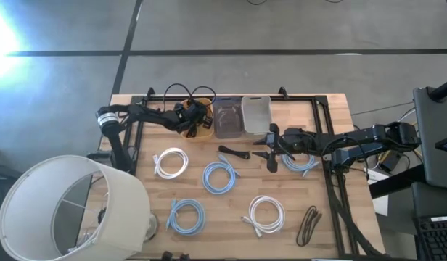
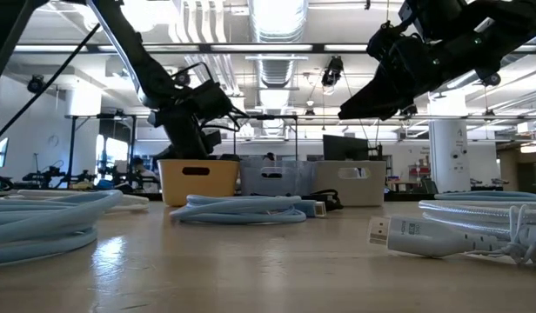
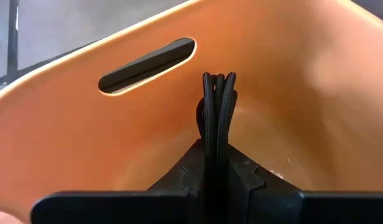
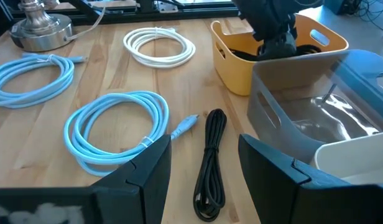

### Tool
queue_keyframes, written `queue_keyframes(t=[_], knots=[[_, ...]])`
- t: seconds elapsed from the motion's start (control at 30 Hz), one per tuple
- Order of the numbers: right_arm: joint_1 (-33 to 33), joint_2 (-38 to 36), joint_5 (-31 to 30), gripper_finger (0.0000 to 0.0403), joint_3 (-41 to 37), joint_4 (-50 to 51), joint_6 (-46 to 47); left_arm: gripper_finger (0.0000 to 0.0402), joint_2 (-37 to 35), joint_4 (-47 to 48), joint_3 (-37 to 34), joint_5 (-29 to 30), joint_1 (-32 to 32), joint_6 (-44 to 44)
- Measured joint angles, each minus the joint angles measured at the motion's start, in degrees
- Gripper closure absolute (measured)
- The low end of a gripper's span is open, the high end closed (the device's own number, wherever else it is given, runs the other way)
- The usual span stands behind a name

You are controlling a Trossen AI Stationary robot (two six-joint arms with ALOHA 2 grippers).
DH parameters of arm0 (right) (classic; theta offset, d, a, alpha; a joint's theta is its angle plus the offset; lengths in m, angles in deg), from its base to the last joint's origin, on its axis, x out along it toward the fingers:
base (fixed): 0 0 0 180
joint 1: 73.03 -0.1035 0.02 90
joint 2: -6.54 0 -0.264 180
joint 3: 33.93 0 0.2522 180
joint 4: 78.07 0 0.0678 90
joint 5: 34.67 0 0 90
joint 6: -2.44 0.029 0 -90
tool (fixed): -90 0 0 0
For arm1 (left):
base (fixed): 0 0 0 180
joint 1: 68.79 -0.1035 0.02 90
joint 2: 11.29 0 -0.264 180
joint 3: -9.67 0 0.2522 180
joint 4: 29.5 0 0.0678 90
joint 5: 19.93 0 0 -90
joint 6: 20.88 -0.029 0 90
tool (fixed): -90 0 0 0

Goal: Pick & Place USB Port
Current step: Put the middle black usb cable into the yellow bin

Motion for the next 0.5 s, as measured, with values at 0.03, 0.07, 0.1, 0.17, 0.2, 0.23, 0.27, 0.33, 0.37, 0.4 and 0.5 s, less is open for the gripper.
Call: queue_keyframes(t=[0.03,0.07,0.1,0.17,0.2,0.23,0.27,0.33,0.37,0.4,0.5], knots=[[0.0,0.0,0.0,0.0218,0.0,0.0,0.0,0.0367,0.0,0.0,0.0,0.0,0.0,0.0],[0.0,0.0,0.0,0.0218,0.0,0.0,0.0,0.0366,0.0,0.1,0.0,0.0,0.0,0.0],[0.0,0.0,0.0,0.0218,0.0,0.0,0.0,0.0364,0.0,0.1,0.0,0.0,0.0,0.0],[0.0,0.0,0.0,0.0218,0.0,0.0,0.0,0.0355,-0.1,0.2,0.0,-0.1,-0.1,0.0],[0.0,0.0,0.0,0.0218,0.0,0.0,0.0,0.0349,-0.2,0.2,0.0,-0.1,-0.2,-0.1],[0.0,0.0,0.0,0.0218,0.0,0.0,0.0,0.0342,-0.2,0.2,0.0,-0.1,-0.2,-0.1],[0.0,0.0,0.0,0.0218,0.0,0.0,0.0,0.0335,-0.3,0.2,0.0,-0.1,-0.3,-0.3],[0.0,0.0,0.0,0.0218,0.0,0.0,0.0,0.0319,-0.3,0.2,0.0,-0.2,-0.3,-0.9],[0.0,0.0,0.0,0.0218,0.0,0.0,0.0,0.0311,-0.3,0.2,0.0,-0.2,-0.3,-1.0],[0.0,0.0,0.0,0.0218,0.0,0.0,0.0,0.0304,-0.3,0.2,0.0,-0.2,-0.3,-1.0],[0.0,0.0,0.0,0.0218,0.0,0.0,0.0,0.0282,-0.8,0.3,0.0,-0.2,-0.3,-2.2]])
